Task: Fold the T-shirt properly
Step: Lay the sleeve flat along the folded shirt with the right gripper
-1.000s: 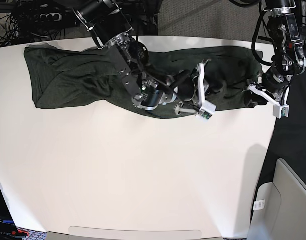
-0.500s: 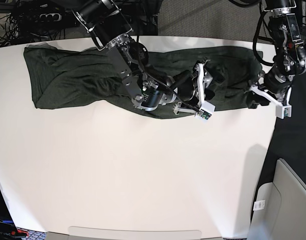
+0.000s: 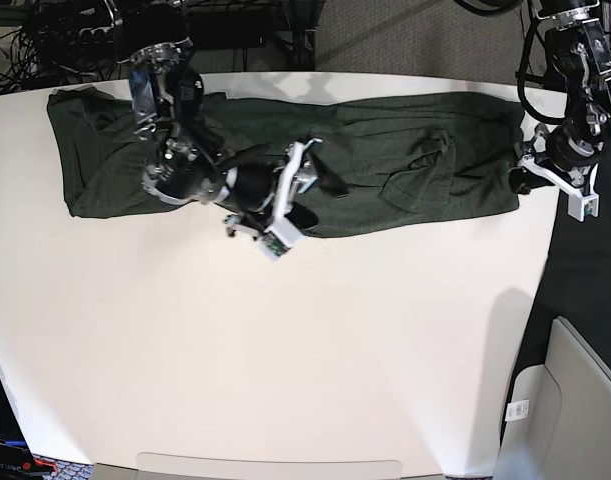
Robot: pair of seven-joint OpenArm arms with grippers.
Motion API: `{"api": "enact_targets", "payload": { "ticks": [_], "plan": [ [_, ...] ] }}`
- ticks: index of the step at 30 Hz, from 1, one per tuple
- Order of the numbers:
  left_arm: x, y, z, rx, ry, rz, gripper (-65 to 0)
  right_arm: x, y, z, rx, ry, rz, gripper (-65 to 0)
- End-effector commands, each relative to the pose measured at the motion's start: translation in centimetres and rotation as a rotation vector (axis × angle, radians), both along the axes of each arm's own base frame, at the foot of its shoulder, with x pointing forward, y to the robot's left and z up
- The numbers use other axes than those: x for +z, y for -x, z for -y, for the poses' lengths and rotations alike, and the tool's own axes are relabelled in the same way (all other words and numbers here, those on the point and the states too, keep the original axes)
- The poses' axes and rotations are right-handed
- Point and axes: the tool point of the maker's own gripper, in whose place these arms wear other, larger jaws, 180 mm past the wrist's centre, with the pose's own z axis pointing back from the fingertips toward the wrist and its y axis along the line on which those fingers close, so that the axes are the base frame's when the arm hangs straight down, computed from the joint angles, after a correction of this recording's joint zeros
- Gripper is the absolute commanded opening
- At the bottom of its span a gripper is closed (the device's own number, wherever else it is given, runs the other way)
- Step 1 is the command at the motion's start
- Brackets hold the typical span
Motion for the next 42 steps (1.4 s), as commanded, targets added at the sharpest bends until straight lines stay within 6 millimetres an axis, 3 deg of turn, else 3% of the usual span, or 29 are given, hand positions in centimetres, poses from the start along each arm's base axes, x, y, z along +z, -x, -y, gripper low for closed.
{"api": "enact_targets", "payload": {
  "ticks": [1, 11, 19, 29, 42],
  "plan": [
    [1.1, -0.5, -0.7, -0.012, -0.024, 0.014, -31.4, 1.2, -0.3, 0.2, -0.008, -0.026, 0.039, -27.1],
    [-2.1, 1.2, -1.6, 0.035, 0.032, -0.106, -31.3, 1.5, 0.7, 3.1, -0.049, 0.016, 0.066, -27.1],
    [-4.2, 2.1, -2.1, 0.075, 0.072, -0.164, -28.6, 1.7, -0.3, 5.5, -0.119, 0.033, 0.079, -27.1],
    [-4.1, 1.4, 0.9, -0.071, 0.138, -0.115, -27.9, 1.5, -0.4, 6.4, -0.123, 0.056, 0.084, -27.1],
    [-5.0, 2.0, 3.7, -0.093, 0.228, -0.138, -28.0, 1.7, -0.6, 6.4, -0.125, 0.055, 0.09, -27.1]
  ]
}}
